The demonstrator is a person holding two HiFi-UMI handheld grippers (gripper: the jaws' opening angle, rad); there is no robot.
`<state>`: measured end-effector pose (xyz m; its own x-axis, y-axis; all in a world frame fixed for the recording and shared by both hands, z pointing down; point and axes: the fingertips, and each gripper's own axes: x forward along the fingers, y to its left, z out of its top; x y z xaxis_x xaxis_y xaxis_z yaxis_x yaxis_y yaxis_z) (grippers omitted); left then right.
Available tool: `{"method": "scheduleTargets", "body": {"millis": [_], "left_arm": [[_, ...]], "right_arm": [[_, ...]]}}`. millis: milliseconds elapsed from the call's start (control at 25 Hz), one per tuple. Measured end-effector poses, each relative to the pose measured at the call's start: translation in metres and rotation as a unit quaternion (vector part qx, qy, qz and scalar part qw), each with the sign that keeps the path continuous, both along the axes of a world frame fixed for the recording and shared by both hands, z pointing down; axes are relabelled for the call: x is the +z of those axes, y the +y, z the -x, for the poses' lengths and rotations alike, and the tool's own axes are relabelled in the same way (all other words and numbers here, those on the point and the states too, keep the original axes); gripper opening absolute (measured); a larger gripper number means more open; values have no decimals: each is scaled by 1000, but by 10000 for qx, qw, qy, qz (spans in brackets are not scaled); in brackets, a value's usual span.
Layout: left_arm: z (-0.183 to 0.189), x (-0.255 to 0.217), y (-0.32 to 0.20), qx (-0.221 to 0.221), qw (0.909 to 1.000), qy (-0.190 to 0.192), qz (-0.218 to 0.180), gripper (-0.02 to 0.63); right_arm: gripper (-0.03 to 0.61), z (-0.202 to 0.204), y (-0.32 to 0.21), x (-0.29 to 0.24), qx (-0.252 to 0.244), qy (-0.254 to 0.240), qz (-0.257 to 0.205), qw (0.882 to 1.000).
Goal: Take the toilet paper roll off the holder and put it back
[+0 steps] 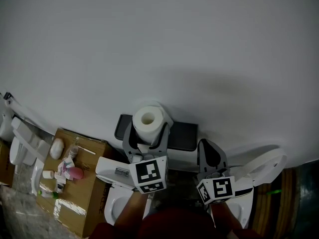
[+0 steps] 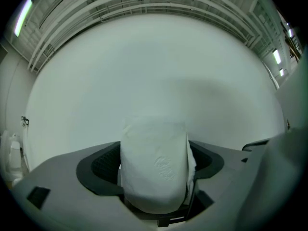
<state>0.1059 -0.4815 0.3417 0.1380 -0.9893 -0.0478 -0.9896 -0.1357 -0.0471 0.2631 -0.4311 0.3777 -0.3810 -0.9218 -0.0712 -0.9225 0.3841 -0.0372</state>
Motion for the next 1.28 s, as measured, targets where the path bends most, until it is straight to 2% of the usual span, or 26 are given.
{"method": "scheduleTargets", "body": {"millis": [360, 640, 1280], "left_arm": [[2, -22, 17, 142, 9997, -72, -173, 426], [3, -45, 42, 149, 9984, 137, -524, 428], [18, -7, 89, -114, 9995, 278, -14, 426]], "right_arm": [[18, -6, 2, -8, 128, -48, -110, 9998], [18, -12, 8, -18, 243, -84, -219, 9994], [18, -3, 18, -18, 150, -8, -189, 9997]]}}
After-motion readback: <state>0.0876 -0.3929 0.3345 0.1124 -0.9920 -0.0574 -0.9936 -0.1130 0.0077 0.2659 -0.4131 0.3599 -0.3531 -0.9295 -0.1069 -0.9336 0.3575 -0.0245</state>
